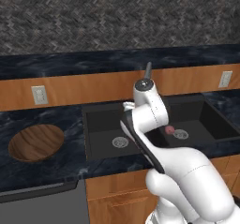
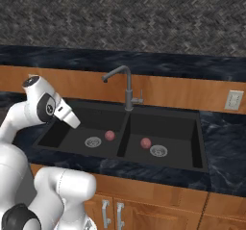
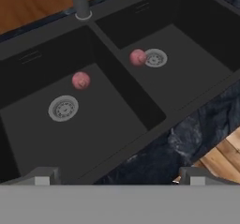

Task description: Remove the onion and onion from the sink. Then move the bowl and cup from the counter to the sink for washing.

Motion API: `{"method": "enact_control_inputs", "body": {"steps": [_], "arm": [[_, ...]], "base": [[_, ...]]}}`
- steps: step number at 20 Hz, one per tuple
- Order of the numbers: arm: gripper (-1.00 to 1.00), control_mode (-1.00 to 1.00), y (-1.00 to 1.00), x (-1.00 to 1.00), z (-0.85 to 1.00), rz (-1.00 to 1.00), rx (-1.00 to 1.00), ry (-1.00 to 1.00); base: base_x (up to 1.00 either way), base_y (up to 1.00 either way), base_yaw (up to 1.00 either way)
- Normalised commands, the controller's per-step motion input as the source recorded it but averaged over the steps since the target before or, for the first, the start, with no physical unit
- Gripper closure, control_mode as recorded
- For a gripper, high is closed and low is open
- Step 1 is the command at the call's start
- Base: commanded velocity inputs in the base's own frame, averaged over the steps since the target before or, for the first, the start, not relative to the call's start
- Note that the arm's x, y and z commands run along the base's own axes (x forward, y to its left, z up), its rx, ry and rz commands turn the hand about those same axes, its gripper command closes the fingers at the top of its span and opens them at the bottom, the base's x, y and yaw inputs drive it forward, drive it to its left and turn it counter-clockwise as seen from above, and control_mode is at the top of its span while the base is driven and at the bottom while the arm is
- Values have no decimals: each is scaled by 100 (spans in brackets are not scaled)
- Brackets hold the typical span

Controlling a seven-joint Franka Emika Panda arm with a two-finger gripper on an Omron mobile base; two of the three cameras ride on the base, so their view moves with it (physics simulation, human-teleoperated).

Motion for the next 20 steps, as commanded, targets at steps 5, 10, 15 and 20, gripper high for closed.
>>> {"method": "enact_control_inputs", "body": {"steps": [5, 10, 15, 20], "arm": [[-100, -100, 1, 18, -26, 0, -4, 0], [-100, -100, 0, 24, -22, 0, -3, 9], [-100, -100, 0, 23, -24, 0, -1, 6], [-100, -100, 0, 22, -23, 0, 0, 2]], "base": [[0, 0, 0], [0, 0, 0], [0, 0, 0], [0, 0, 0]]}}
